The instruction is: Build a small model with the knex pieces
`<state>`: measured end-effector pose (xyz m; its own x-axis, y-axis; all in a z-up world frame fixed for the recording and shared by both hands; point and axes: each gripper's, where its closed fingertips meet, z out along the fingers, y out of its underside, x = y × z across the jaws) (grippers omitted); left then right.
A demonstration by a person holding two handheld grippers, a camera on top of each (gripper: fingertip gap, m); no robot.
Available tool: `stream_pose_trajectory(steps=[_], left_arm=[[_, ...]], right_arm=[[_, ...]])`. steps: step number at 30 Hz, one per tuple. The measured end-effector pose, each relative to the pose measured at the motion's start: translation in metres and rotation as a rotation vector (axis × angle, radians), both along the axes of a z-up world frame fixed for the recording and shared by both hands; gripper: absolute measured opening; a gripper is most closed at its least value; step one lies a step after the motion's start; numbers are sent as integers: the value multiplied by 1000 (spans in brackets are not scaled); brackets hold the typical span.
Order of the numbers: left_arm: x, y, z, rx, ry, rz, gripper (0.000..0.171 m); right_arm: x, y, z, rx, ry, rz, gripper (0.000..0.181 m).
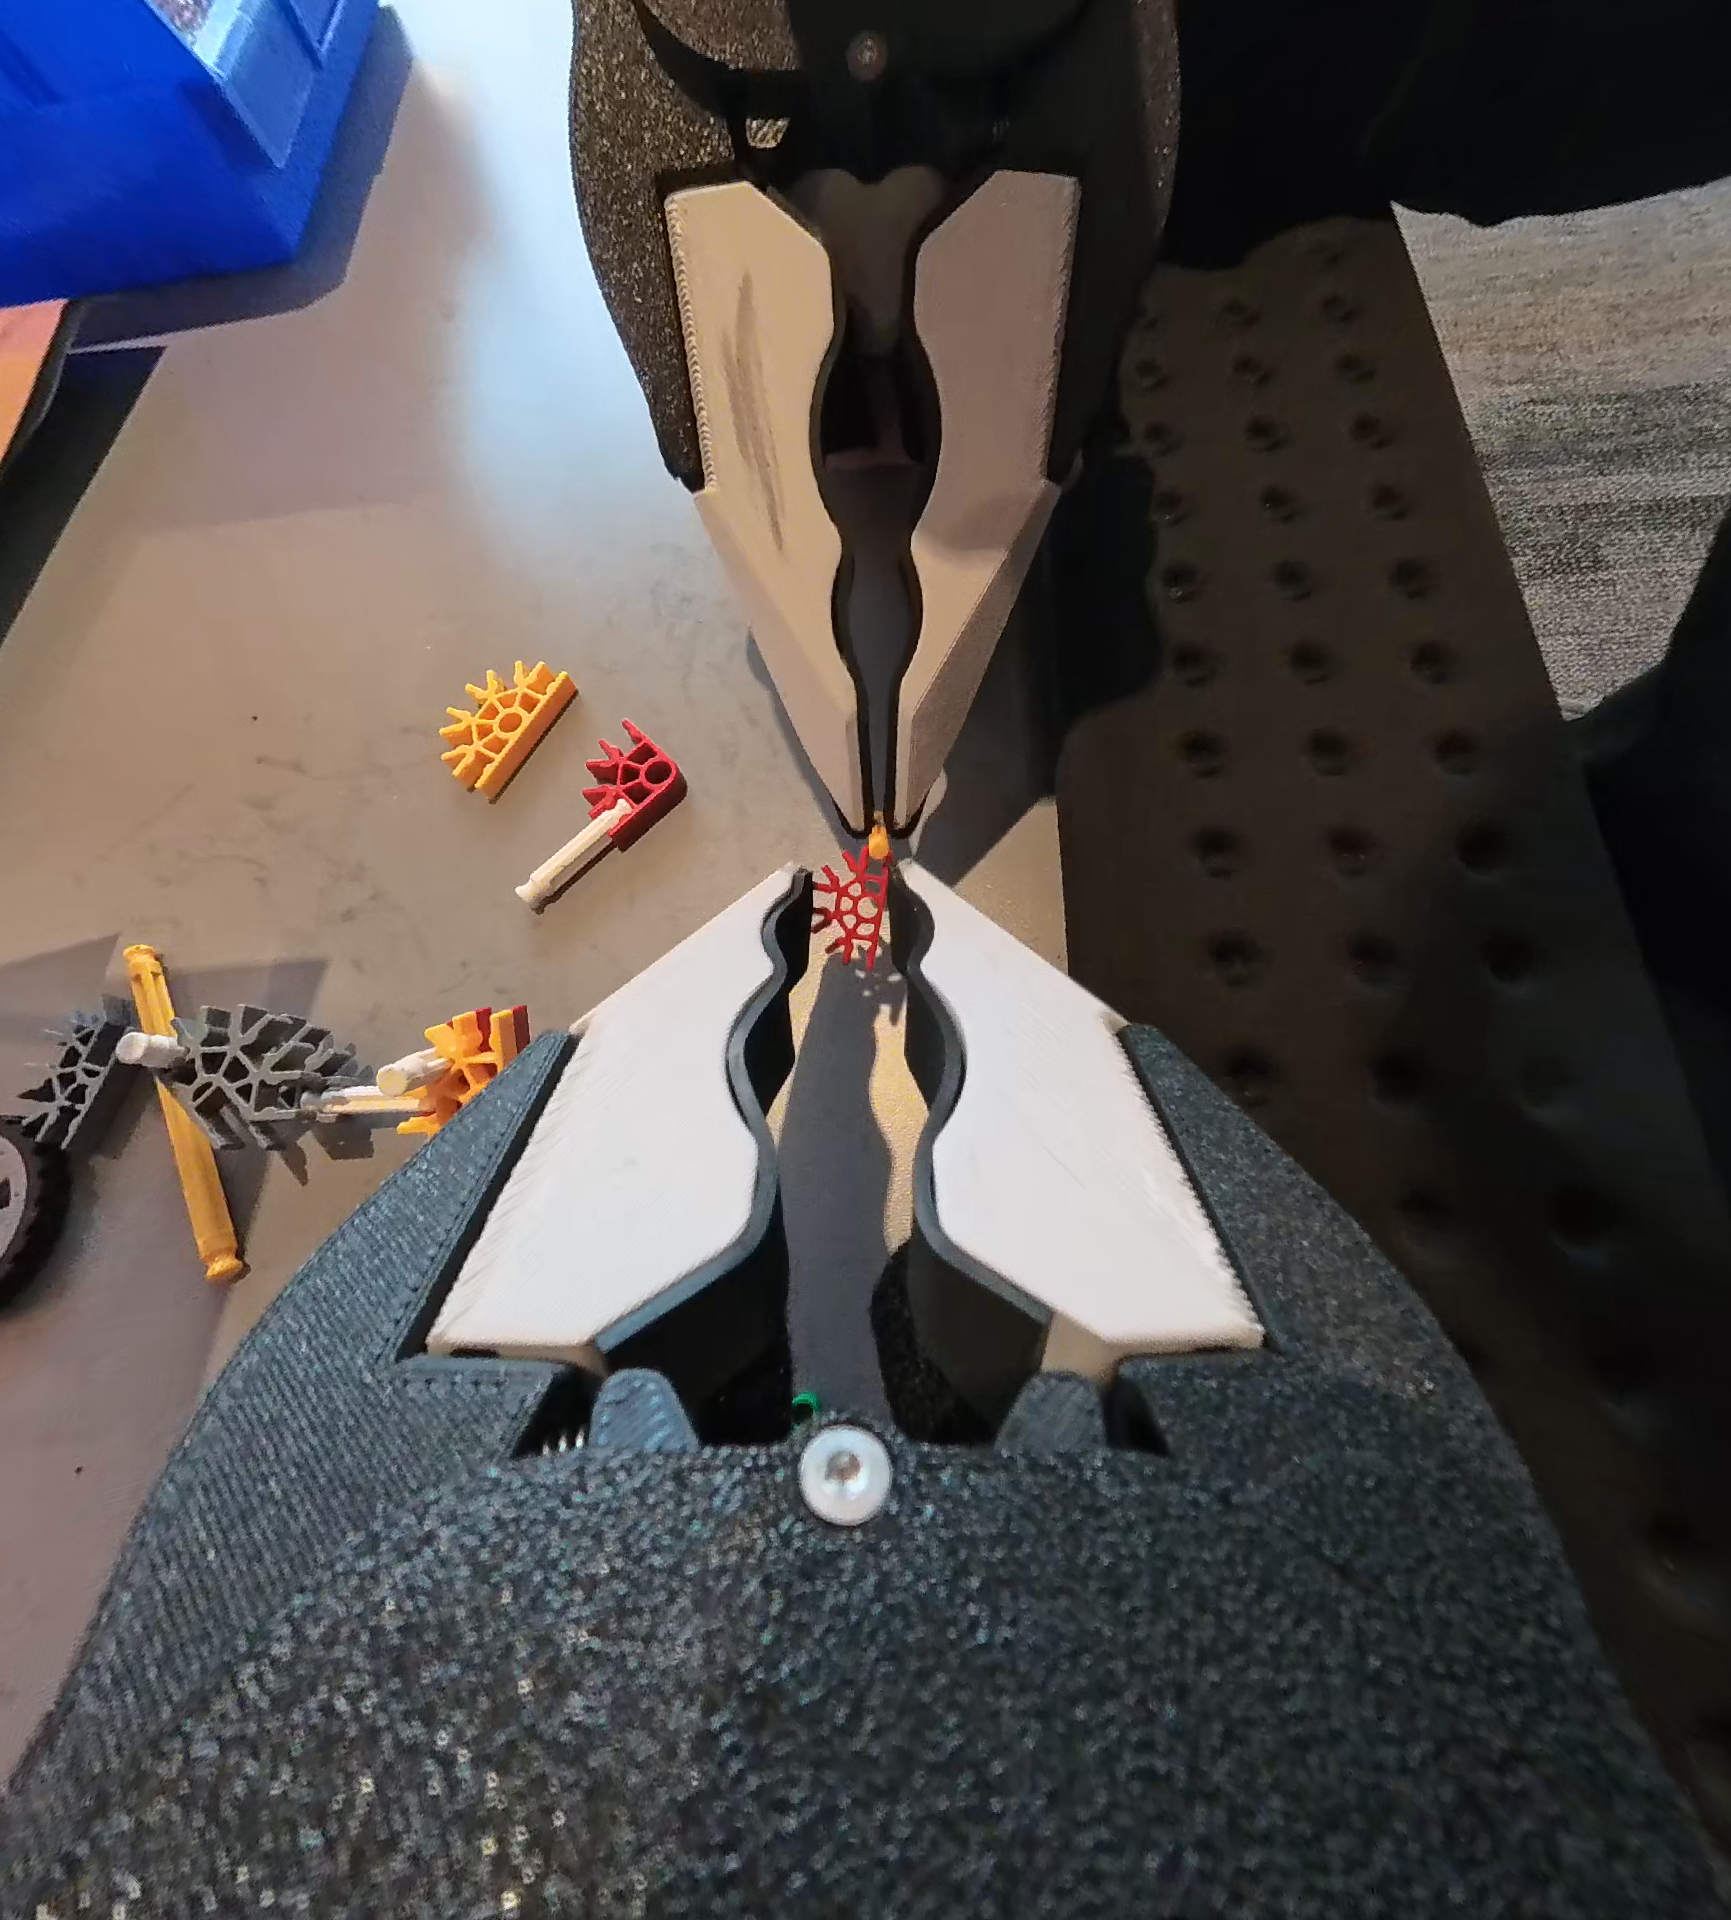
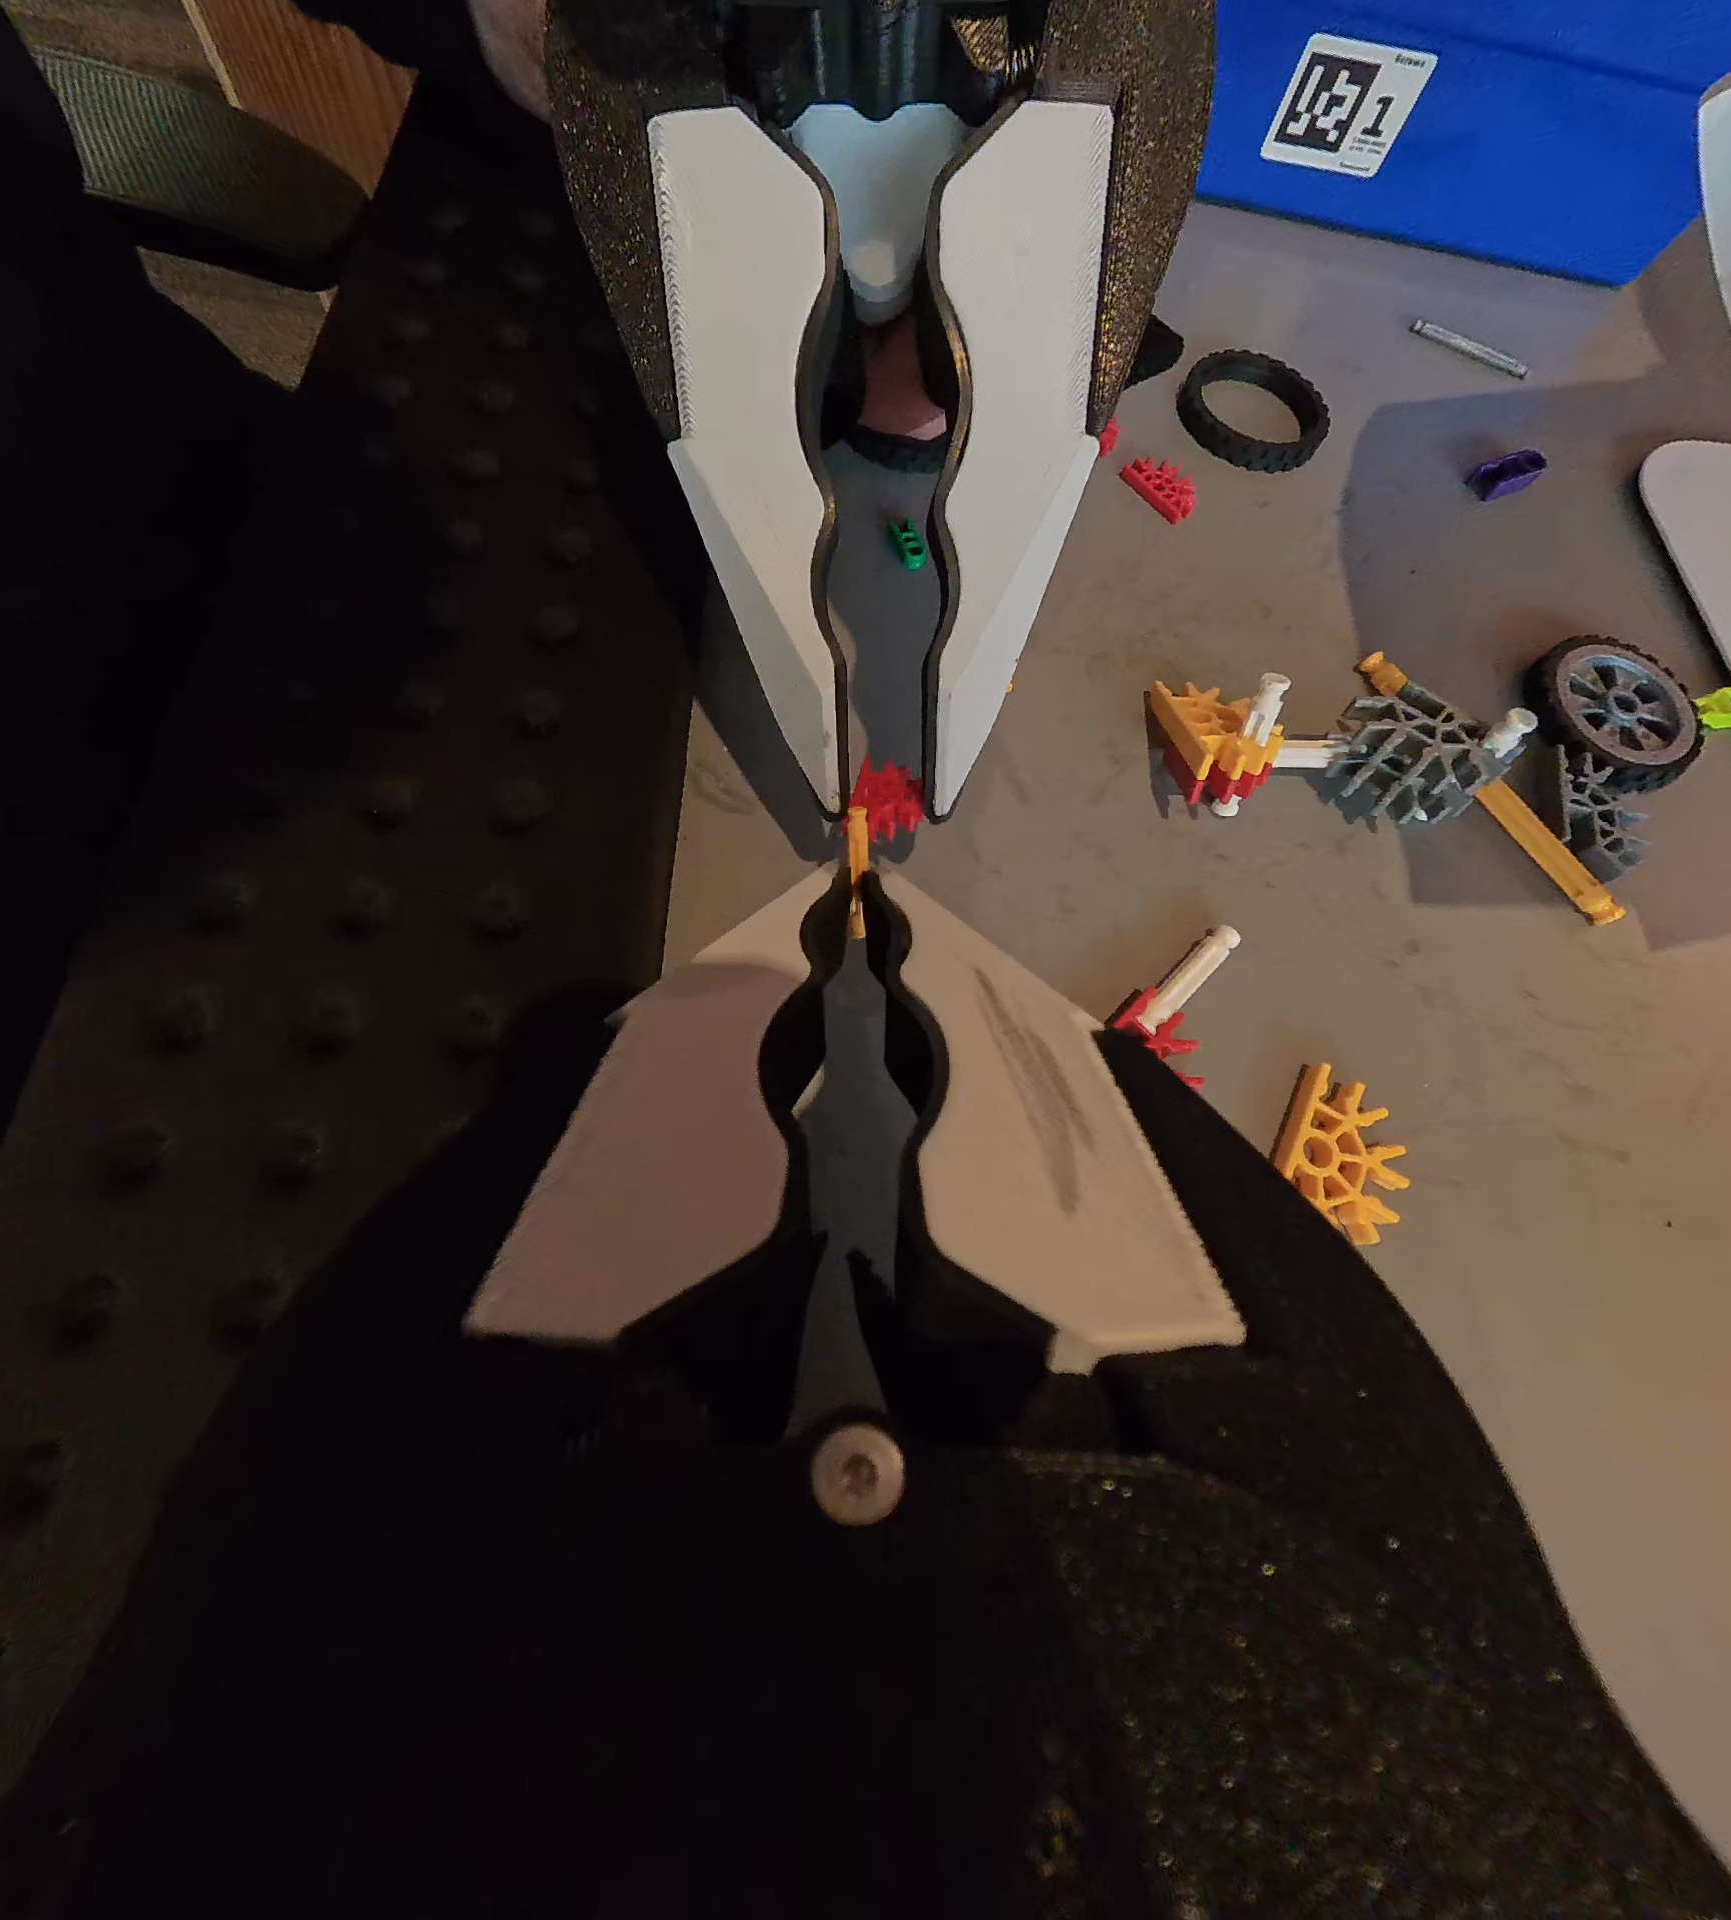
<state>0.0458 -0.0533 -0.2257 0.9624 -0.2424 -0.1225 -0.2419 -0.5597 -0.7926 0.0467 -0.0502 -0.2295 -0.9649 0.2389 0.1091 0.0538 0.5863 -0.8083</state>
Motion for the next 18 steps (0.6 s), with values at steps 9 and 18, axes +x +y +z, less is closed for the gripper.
stream_pose_trajectory(steps=[9,18], left_arm=[[1,1,-3,-10,38,-8,12],[2,4,-5,-20,57,-21,12]], right_arm=[[1,-2,-3,22,8,3,1],[1,-1,-9,64,18,8,0]])
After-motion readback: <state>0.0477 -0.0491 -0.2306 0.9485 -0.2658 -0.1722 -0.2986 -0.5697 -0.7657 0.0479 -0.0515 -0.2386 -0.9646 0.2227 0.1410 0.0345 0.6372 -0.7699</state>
